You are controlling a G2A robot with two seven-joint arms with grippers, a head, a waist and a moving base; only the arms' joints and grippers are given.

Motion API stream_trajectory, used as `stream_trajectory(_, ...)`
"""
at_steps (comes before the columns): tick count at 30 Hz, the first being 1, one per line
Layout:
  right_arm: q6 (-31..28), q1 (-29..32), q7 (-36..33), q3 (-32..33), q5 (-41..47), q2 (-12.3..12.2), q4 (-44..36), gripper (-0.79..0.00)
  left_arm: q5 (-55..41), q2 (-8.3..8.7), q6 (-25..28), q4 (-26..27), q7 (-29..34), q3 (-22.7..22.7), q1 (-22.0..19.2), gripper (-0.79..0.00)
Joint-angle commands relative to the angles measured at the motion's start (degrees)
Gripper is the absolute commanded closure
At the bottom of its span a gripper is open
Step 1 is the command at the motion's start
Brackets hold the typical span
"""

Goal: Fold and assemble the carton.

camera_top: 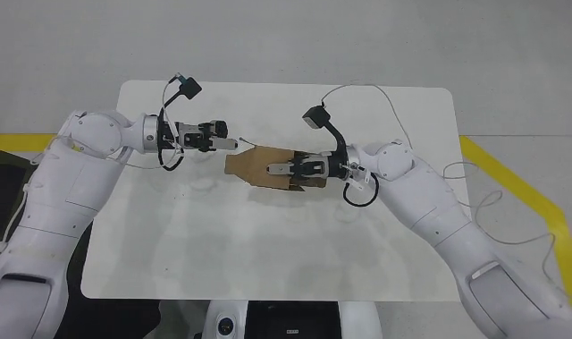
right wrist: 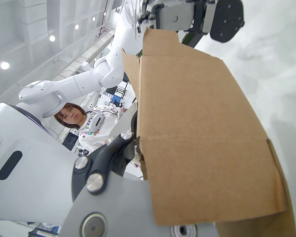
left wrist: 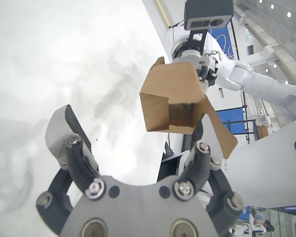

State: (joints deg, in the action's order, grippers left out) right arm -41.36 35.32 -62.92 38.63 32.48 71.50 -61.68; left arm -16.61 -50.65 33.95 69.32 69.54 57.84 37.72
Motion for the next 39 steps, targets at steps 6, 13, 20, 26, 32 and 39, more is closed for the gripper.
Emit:
stream_trajectory(6, 1.17, -0.4, -1.17, -1.11, 0.5, -0.08, -1.05, 0.0, 0.34, 0.08, -0.08, -0.13, -0.65, 0.6, 0.33, -0.785)
stream_trajectory(13, 1.22, -1.0, -1.23, -2.13, 0.91, -0.04, -1.51, 0.0, 0.44, -0.02, -0.22, 0.13, -0.6, 0.49, 0.53, -0.785)
stream_trajectory(20, -1.14, -1.32, 1.14, -1.71, 1.51, -0.11, -0.47, 0.0, 0.08, -0.11, -0.28, 0.75, 0.58, 0.22, 0.74, -0.785)
stream_trajectory(26, -2.6, -1.78, 2.59, -1.76, 1.82, 0.16, -0.48, 0.0, -0.09, -0.35, -0.52, 2.24, 1.31, -0.87, 1.06, -0.785)
stream_trajectory(32, -2.95, -2.53, 2.95, -2.88, 2.03, 0.79, -0.67, 0.0, -0.09, -0.41, -0.48, 2.25, 1.27, -0.98, 0.78, -0.785)
stream_trajectory(39, -3.16, -3.1, 3.16, -3.92, 2.31, 1.27, -0.18, 0.0, -0.21, -0.42, -0.38, 2.16, 1.17, -1.05, 0.78, -0.785)
